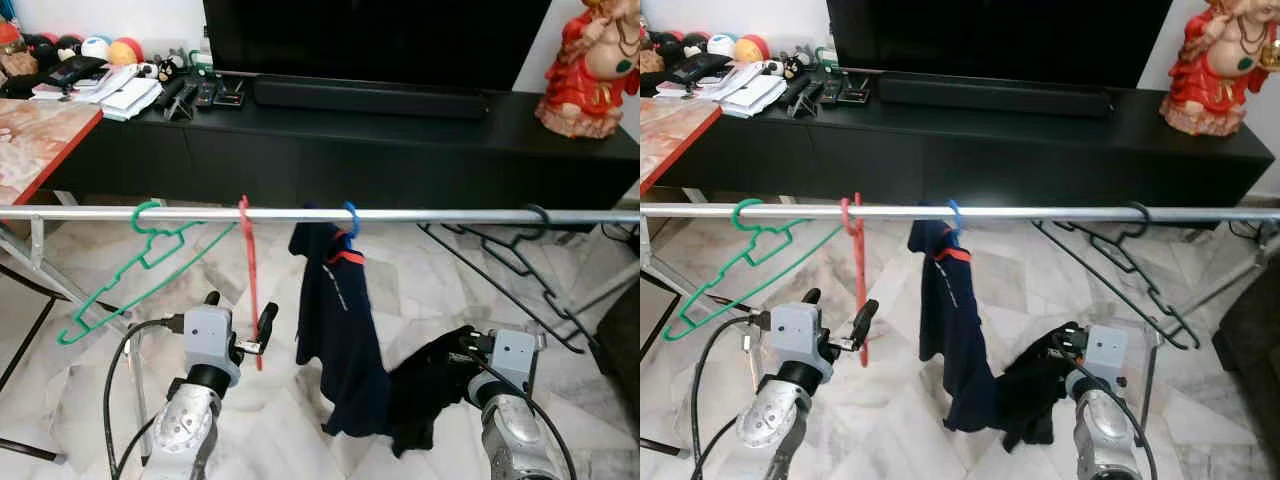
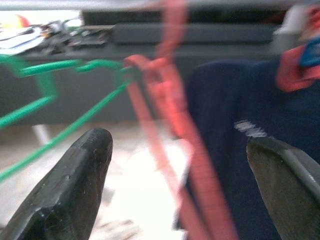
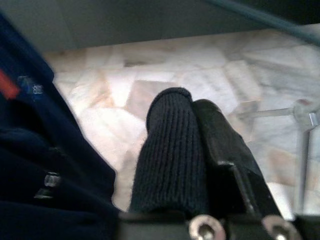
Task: Hang hanger
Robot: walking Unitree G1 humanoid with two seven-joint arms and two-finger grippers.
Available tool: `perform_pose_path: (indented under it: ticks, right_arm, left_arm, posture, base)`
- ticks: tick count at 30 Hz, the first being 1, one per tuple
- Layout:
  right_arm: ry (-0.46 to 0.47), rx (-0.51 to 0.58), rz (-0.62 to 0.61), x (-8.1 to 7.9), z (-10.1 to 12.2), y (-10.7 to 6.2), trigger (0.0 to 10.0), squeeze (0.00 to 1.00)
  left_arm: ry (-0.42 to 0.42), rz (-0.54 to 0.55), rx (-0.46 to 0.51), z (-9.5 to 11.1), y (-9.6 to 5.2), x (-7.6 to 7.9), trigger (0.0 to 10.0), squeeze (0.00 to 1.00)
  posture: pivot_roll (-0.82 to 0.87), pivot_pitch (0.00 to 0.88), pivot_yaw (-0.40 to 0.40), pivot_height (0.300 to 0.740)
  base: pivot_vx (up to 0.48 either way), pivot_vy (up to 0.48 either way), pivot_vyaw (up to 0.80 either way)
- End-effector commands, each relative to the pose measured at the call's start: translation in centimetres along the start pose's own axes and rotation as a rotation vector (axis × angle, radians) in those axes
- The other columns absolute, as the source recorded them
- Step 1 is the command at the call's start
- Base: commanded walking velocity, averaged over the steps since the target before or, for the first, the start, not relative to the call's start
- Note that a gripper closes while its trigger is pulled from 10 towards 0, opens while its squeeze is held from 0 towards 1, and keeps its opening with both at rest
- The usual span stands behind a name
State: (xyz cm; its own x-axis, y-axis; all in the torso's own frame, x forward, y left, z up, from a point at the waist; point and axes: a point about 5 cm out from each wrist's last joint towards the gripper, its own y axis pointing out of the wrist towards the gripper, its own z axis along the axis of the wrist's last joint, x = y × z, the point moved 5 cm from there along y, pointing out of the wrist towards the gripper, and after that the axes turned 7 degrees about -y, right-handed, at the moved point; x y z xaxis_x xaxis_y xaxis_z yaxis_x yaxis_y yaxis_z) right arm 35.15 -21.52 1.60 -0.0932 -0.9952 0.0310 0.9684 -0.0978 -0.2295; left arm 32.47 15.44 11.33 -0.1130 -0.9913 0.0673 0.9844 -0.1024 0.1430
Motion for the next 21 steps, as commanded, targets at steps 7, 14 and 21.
perform_pose_path:
  ticks: [7, 14, 21]
  right_arm:
    - [-0.001, 0.008, 0.013, -0.3, 0.3, 0.2, 10.0, 0.0]
    - [-0.007, 0.005, 0.019, -0.6, 0.1, 0.1, 10.0, 0.0]
    - [-0.009, -0.002, 0.027, -0.9, -0.3, -0.1, 10.0, 0.0]
  left_arm:
    - [-0.007, 0.052, 0.015, 0.4, 0.3, -0.9, 10.0, 0.0]
    - [-0.02, 0.069, 0.016, 0.5, 0.1, -1.3, 10.0, 0.0]
    - [-0.089, 0.106, 0.024, 0.9, 0.2, -1.9, 10.0, 0.0]
  posture:
    - [-0.04, 0.16, -0.018, 0.74]
    - [-0.04, 0.164, -0.022, 0.74]
    - [-0.04, 0.17, -0.018, 0.74]
  base:
    - [0.0, -0.038, 0.0]
    - [0.0, -0.437, 0.0]
    - [0.0, -0.236, 0.0]
